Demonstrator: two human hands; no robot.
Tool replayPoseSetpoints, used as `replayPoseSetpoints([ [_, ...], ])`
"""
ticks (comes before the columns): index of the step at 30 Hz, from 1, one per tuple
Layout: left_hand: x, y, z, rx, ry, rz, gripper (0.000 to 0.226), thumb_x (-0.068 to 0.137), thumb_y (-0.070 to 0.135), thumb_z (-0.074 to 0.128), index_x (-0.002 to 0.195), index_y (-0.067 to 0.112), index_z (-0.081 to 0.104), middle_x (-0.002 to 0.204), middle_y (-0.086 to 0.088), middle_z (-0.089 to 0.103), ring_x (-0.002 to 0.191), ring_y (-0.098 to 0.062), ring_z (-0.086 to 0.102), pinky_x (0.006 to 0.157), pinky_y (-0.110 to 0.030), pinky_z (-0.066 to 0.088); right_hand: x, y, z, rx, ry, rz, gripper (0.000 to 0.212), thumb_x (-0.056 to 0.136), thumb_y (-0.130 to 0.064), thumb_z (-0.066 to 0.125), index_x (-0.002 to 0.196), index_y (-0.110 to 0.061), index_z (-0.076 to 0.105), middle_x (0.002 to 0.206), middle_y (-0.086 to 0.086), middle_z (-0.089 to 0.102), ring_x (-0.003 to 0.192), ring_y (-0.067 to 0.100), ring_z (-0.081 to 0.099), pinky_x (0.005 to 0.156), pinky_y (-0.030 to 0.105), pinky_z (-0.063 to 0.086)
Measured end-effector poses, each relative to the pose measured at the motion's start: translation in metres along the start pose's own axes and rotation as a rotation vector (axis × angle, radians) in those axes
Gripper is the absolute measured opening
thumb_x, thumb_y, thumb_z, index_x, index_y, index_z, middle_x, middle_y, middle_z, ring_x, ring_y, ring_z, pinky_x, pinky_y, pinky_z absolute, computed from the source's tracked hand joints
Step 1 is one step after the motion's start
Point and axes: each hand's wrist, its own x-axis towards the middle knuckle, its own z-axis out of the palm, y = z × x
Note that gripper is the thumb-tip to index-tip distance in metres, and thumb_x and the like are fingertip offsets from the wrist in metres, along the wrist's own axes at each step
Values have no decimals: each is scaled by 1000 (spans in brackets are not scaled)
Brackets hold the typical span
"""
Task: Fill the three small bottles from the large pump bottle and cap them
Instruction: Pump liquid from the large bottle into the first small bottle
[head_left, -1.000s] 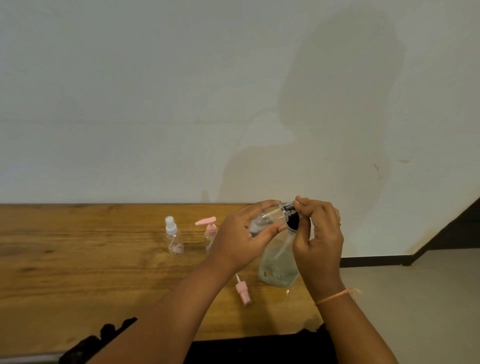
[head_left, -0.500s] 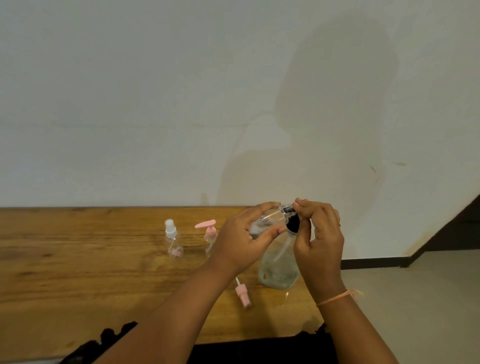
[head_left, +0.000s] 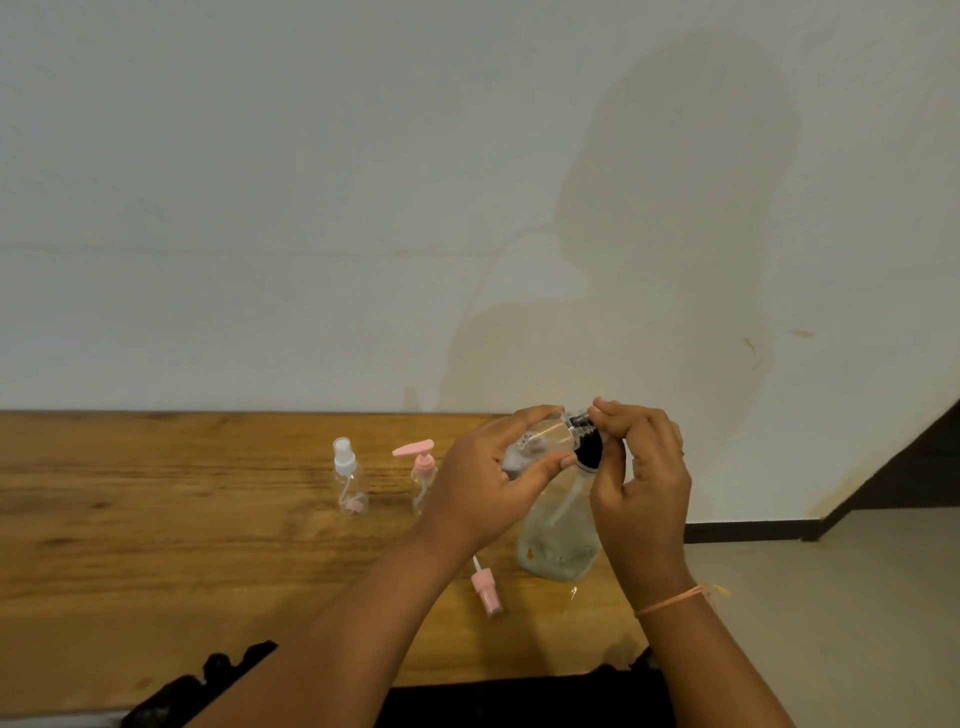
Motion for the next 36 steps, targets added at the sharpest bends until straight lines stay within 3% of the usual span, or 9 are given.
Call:
replayPoseSetpoints([
  [5,-3,1,2,-28,-12,-36,38,76,51,63,112,55,50,108,36,56,108,15,52,83,-1,39,-5,1,1,4,-27,11,26,80,13,53,97,-4,64,101,-4,53,96,14,52,88,5,38],
  [10,-7,2,4,-33,24,2,41,81,43,68,120,42,55,114,27,59,110,8,54,88,-7,43,-1,-5,-3,17,17,1,25,79,13,53,94,-3,65,99,-4,55,96,11,51,86,8,39],
  [13,-4,4,2,-20,39,21,43,80,44,68,121,36,59,110,28,58,107,12,54,84,-3,41,1,-6,-3,28,19,2,25,79,14,54,94,-4,65,100,-4,55,96,14,53,86,9,40],
  [16,-1,3,2,-10,18,2,48,75,52,63,121,37,59,111,28,58,106,14,53,82,-2,40,0,0,0,23,9,0,25,80,12,53,94,-4,65,100,-5,54,95,16,53,86,9,40],
  [25,2,1,3,-60,14,-20,41,78,45,69,117,40,59,111,22,63,106,9,56,83,-4,42,5,0,2,20,19,-11,24,78,12,53,94,-4,64,100,-5,53,95,14,53,86,8,39],
  [29,3,1,1,-61,11,11,44,76,52,66,119,39,59,112,19,65,105,7,58,82,-4,43,5,-1,1,12,34,-33,24,78,11,54,94,-3,64,100,-5,53,97,9,50,87,7,38],
  [33,1,-4,5,-56,0,-25,42,79,48,67,119,39,58,110,26,61,107,9,56,84,-5,42,0,9,5,12,-3,-36,26,82,9,50,99,-8,61,101,-6,52,97,15,52,88,9,39],
  [36,0,-6,8,-62,3,-31,43,80,48,68,121,36,59,114,20,64,108,6,56,87,-9,44,0,9,4,-3,-22,-32,27,80,11,50,98,-5,63,99,-2,55,94,20,55,87,9,38],
])
